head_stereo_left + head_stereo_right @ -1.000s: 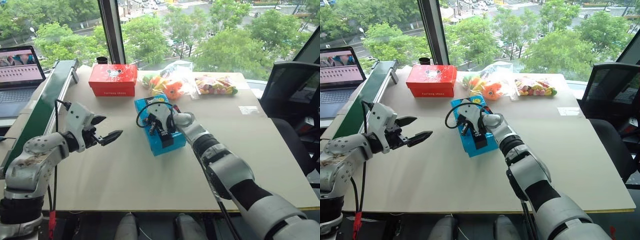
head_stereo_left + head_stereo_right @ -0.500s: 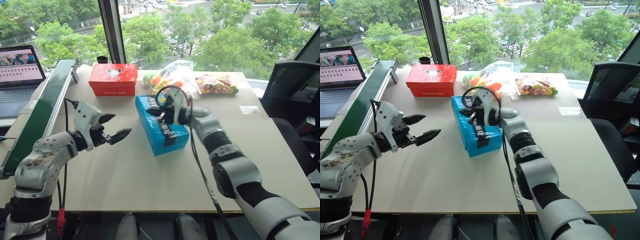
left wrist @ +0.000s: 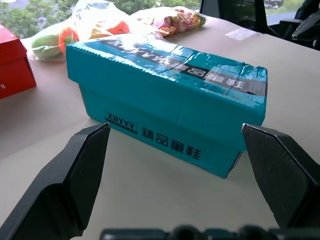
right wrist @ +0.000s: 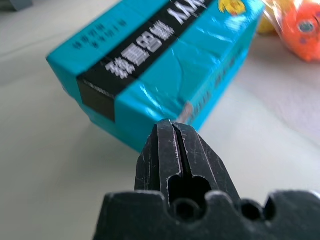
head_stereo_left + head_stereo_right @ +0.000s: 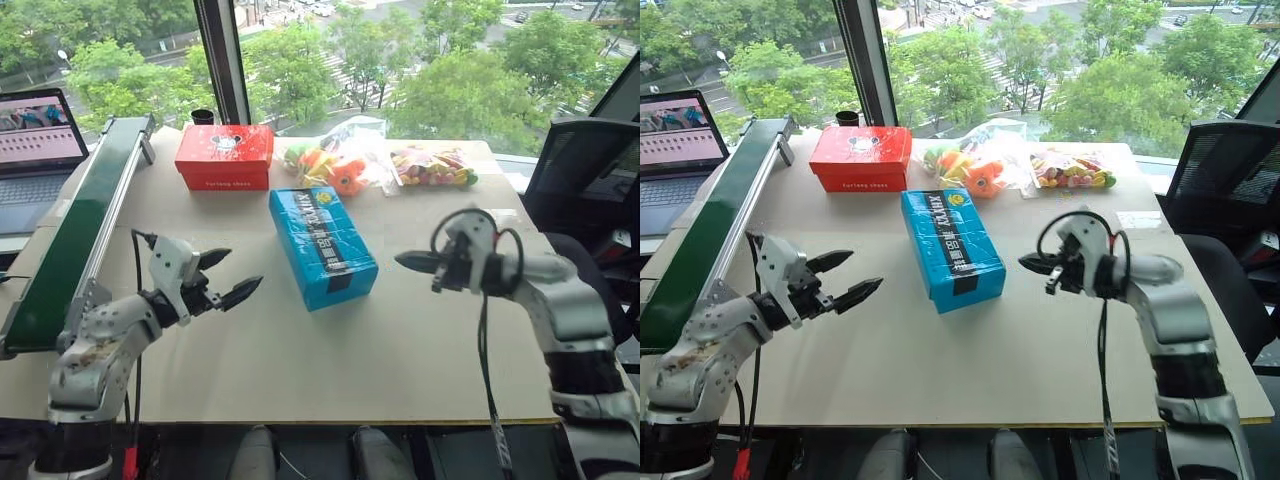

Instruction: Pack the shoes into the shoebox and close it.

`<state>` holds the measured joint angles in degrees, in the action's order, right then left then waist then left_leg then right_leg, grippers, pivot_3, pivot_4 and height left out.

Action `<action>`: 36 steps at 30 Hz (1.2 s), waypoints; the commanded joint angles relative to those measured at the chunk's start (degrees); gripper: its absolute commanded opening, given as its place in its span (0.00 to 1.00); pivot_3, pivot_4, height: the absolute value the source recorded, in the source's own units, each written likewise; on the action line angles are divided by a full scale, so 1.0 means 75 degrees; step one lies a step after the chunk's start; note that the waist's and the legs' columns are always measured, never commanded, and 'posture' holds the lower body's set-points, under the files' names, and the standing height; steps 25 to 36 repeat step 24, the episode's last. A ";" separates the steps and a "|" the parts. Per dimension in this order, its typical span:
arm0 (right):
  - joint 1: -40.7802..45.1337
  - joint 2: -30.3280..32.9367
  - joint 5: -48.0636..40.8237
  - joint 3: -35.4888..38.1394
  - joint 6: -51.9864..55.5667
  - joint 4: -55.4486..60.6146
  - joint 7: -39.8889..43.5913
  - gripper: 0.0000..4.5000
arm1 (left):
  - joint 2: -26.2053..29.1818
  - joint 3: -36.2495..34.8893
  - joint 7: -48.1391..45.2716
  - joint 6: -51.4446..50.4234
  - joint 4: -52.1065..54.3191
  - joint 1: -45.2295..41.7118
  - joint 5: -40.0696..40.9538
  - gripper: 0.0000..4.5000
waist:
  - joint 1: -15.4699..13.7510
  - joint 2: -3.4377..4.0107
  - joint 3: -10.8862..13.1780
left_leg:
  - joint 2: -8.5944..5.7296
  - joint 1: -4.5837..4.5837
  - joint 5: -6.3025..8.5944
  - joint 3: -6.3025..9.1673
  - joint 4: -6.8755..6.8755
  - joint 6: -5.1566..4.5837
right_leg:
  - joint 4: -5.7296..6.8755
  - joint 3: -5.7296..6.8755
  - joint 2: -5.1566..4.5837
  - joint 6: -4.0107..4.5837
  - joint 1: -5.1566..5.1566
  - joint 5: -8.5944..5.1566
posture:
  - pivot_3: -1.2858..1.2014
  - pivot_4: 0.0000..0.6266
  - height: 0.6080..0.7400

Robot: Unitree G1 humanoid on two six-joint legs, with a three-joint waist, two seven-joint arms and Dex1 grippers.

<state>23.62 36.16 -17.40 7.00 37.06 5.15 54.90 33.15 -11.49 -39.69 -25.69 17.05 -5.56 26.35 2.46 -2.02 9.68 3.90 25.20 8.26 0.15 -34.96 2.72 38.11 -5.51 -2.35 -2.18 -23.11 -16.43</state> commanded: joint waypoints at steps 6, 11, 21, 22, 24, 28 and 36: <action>-0.2166 -0.0632 0.0022 0.0637 -0.1354 -0.0095 -0.1028 0.45 | -0.0780 0.0333 0.0669 0.1793 -0.0867 0.0842 -0.1255 1.00 | -0.0019 -0.0004 -0.0006 | -0.0003 -0.0022 -0.0001 -0.0001 -0.0013 -0.0001 | -0.0008 0.0000 -0.0001 -0.0004 0.0034 -0.0001 | 0.52 0.24 0.99; -0.2951 -0.1453 0.0480 0.0608 -0.2797 -0.0200 -0.2090 0.84 | -0.1211 0.0615 0.1010 0.2680 -0.1574 0.1418 -0.1889 1.00 | 0.0015 -0.0003 -0.0008 | -0.0004 -0.0040 0.0000 -0.0004 -0.0009 0.0000 | -0.0007 -0.0005 -0.0004 -0.0007 0.0043 0.0000 | 0.52 0.24 0.99; -0.3393 -0.2039 0.1431 0.0589 -0.5176 -0.1560 -0.3533 0.99 | -0.1961 0.0553 0.1896 0.3952 -0.2455 0.1385 -0.2368 1.00 | -0.0024 -0.0002 -0.0009 | -0.0005 -0.0086 0.0001 -0.0005 -0.0008 0.0002 | -0.0015 -0.0003 -0.0007 -0.0036 0.0095 -0.0019 | 0.52 0.24 0.99; -0.3333 -0.2049 0.1386 0.0621 -0.5352 -0.1809 -0.3553 0.99 | -0.1974 0.0582 0.1992 0.4084 -0.2527 0.1342 -0.2488 1.00 | -0.0021 -0.0002 -0.0009 | -0.0005 -0.0094 0.0001 -0.0005 -0.0008 0.0002 | -0.0015 -0.0003 -0.0008 -0.0034 0.0103 -0.0019 | 0.52 0.24 0.99; -0.3253 -0.2042 0.1396 0.0586 -0.5659 -0.2187 -0.3578 0.99 | -0.1930 0.0655 0.2036 0.4167 -0.2649 0.1274 -0.2636 1.00 | -0.0018 -0.0002 -0.0009 | -0.0005 -0.0103 0.0001 -0.0008 -0.0003 0.0002 | -0.0016 -0.0004 -0.0009 -0.0032 0.0107 -0.0021 | 0.52 0.24 0.99; -0.3253 -0.2042 0.1396 0.0586 -0.5659 -0.2187 -0.3578 0.99 | -0.1930 0.0655 0.2036 0.4167 -0.2649 0.1274 -0.2636 1.00 | -0.0018 -0.0002 -0.0009 | -0.0005 -0.0103 0.0001 -0.0008 -0.0003 0.0002 | -0.0016 -0.0004 -0.0009 -0.0032 0.0107 -0.0021 | 0.52 0.24 0.99; -0.3253 -0.2042 0.1396 0.0586 -0.5659 -0.2187 -0.3578 0.99 | -0.1930 0.0655 0.2036 0.4167 -0.2649 0.1274 -0.2636 1.00 | -0.0018 -0.0002 -0.0009 | -0.0005 -0.0103 0.0001 -0.0008 -0.0003 0.0002 | -0.0016 -0.0004 -0.0009 -0.0032 0.0107 -0.0021 | 0.52 0.24 0.99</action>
